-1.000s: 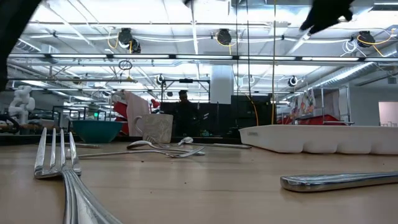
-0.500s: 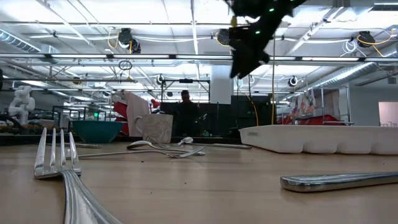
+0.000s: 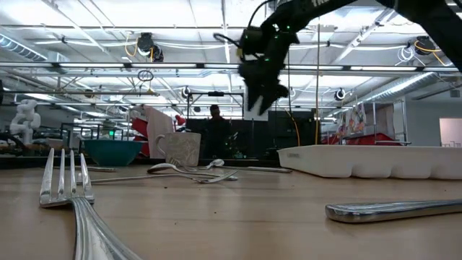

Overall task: Sort silverware
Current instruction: Put the spoon in the silverware tray

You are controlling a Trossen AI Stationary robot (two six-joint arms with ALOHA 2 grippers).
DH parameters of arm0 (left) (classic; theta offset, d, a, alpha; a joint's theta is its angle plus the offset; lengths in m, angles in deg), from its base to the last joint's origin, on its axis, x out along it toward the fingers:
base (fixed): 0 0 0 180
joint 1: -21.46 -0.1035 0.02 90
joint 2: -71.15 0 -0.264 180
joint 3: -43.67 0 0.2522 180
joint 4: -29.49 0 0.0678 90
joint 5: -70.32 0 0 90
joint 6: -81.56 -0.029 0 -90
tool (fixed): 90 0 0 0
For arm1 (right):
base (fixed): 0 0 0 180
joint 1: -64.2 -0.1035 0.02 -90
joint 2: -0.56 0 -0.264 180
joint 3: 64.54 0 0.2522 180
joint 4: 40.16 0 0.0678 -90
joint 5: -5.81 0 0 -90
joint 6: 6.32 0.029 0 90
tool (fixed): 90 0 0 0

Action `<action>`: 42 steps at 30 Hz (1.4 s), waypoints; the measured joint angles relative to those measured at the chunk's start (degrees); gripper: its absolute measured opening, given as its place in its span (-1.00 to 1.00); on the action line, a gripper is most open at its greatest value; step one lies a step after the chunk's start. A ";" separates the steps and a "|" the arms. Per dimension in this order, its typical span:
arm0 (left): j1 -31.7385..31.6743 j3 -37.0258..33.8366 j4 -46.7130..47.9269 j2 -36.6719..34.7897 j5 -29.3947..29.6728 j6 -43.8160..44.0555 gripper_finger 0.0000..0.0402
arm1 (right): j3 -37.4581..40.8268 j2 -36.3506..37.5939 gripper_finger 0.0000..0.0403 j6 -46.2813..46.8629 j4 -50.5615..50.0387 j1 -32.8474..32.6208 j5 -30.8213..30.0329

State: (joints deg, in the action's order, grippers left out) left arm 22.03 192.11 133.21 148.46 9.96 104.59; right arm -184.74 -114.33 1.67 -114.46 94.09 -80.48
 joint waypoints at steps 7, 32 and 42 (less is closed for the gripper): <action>2.59 -0.10 0.06 -4.23 -1.15 -2.48 -0.42 | 21.51 11.72 0.25 -3.15 -13.79 -13.02 7.51; 3.34 -0.09 0.06 -7.71 4.42 -3.81 -0.42 | 65.40 51.14 0.25 90.49 -7.62 -56.34 -3.61; 3.34 -0.09 0.06 -6.15 2.16 -3.85 -0.42 | 65.40 44.30 0.25 109.08 -3.36 -67.68 -3.65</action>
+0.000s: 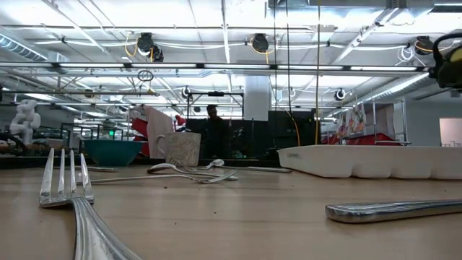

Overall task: Sort silverware
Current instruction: Put the spoon in the silverware tray

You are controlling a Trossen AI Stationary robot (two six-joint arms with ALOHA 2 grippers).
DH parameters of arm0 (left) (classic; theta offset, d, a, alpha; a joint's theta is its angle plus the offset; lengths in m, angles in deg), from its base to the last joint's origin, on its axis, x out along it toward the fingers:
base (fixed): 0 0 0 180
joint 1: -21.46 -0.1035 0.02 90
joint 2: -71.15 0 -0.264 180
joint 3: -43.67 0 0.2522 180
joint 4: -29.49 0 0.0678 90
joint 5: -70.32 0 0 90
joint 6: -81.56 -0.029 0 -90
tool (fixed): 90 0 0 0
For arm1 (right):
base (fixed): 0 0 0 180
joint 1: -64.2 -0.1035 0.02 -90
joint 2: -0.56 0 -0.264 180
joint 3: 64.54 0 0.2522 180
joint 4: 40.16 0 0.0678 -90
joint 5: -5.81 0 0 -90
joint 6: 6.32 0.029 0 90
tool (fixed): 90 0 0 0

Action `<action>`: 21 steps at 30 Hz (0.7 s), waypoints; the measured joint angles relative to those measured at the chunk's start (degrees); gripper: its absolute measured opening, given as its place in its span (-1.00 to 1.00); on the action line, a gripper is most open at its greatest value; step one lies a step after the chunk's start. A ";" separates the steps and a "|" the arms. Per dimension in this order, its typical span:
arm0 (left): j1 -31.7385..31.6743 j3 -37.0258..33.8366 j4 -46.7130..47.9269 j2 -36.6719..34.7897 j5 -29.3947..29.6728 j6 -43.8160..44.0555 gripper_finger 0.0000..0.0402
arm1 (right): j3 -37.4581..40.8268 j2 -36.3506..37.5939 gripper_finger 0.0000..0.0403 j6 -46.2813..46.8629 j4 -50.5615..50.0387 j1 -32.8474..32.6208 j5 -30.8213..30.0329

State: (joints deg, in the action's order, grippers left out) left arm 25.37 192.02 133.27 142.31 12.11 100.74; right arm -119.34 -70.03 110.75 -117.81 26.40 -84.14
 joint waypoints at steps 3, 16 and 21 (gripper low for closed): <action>0.00 0.00 0.00 0.45 0.00 -0.02 -0.42 | 0.00 -1.17 0.25 3.36 -1.36 -1.79 0.12; 0.00 0.00 0.00 1.71 0.00 -0.07 -0.42 | 0.00 -6.40 0.25 10.37 0.96 -4.70 1.76; 0.00 0.00 0.00 1.85 0.02 -0.09 -0.42 | 0.00 -10.25 0.25 11.32 2.75 -4.13 4.06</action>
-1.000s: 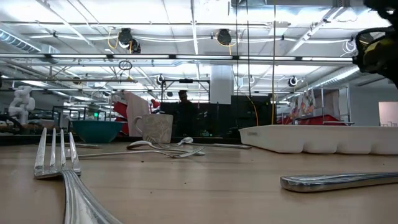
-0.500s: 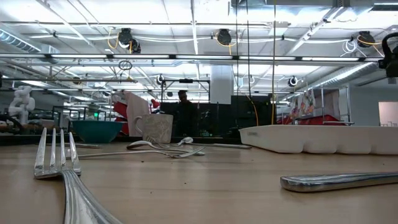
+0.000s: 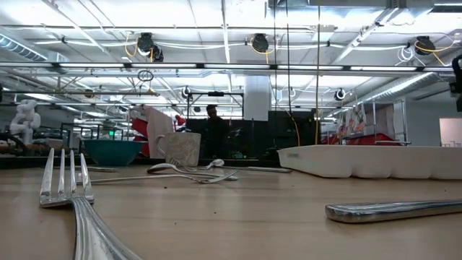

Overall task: Sort silverware
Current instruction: Put the spoon in the silverware tray

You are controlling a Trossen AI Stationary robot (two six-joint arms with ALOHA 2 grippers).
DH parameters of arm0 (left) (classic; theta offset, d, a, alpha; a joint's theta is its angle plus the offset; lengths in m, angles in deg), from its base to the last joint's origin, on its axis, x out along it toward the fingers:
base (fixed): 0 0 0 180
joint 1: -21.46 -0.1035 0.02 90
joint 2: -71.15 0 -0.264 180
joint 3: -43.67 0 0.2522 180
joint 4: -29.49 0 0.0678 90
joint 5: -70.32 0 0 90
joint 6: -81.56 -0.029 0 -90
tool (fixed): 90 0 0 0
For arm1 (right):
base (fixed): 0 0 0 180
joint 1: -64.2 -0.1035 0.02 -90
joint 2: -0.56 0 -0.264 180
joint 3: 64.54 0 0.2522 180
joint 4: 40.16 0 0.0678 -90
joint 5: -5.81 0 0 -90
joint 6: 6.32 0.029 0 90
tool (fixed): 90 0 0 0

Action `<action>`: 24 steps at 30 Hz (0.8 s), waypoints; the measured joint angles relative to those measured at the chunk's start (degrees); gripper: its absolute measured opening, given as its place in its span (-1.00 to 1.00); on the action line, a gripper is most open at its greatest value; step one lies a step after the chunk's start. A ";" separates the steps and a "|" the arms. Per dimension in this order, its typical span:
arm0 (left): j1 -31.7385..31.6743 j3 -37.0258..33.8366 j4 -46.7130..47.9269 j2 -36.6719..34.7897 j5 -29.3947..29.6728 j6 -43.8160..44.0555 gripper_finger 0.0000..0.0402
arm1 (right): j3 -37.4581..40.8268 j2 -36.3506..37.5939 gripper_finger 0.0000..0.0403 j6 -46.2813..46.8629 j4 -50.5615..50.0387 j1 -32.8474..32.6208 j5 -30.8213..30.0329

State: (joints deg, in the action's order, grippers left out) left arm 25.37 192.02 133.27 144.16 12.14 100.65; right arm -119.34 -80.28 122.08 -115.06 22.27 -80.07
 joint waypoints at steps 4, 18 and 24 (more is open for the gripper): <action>0.00 0.00 0.00 0.23 0.00 -0.02 -0.42 | 0.00 -3.00 0.25 0.00 1.82 0.61 0.80; 0.00 0.00 -0.01 0.50 0.00 -2.00 -0.42 | -0.17 -6.84 0.04 -0.07 7.06 2.56 0.90; 0.00 0.00 0.00 0.50 0.02 -3.48 -0.42 | -0.15 -6.91 -0.35 -0.25 8.24 3.37 0.72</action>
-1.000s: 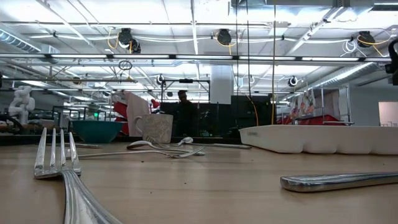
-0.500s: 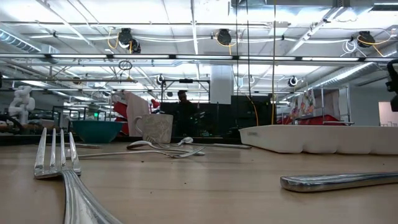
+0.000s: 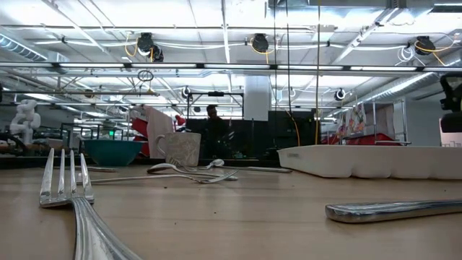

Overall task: Sort silverware
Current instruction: Put the spoon in the silverware tray

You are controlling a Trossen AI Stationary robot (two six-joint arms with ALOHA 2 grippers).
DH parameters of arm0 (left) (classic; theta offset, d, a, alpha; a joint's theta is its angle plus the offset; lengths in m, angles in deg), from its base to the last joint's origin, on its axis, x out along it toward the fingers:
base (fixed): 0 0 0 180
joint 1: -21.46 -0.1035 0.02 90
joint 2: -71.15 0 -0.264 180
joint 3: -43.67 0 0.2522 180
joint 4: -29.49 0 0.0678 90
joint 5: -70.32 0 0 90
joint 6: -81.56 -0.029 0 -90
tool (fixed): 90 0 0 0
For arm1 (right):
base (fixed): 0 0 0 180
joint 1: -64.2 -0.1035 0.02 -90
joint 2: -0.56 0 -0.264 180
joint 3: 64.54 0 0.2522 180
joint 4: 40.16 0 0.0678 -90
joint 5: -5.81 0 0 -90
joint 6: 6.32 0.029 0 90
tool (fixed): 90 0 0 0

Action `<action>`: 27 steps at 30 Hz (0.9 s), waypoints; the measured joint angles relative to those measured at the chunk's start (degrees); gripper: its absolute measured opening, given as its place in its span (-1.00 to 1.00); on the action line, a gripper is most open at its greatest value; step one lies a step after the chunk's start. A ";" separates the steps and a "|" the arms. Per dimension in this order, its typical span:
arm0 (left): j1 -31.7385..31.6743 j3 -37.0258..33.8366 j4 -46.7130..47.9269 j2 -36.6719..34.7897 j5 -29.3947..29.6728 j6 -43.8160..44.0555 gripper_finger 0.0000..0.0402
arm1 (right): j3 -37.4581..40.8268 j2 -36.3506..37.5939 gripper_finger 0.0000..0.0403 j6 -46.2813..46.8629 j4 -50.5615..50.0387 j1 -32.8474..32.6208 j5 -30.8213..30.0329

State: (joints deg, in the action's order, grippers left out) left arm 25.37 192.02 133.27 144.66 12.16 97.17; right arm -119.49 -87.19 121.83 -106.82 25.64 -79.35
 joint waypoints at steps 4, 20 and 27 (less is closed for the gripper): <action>0.00 0.00 0.00 0.00 0.04 -1.24 -0.42 | 0.04 -0.02 -0.59 0.03 0.88 0.00 -0.42; 0.00 0.00 0.00 -0.02 0.13 -2.71 -0.42 | -4.35 -0.17 -1.00 -6.67 3.84 3.11 -12.00; 0.00 0.00 0.00 -0.02 0.13 -2.88 -0.42 | -9.46 -0.13 -1.00 -11.97 0.79 4.98 -22.59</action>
State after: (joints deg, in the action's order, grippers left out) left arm 25.37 192.02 133.27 144.64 12.29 94.29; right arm -128.95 -87.32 109.85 -106.03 30.62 -101.94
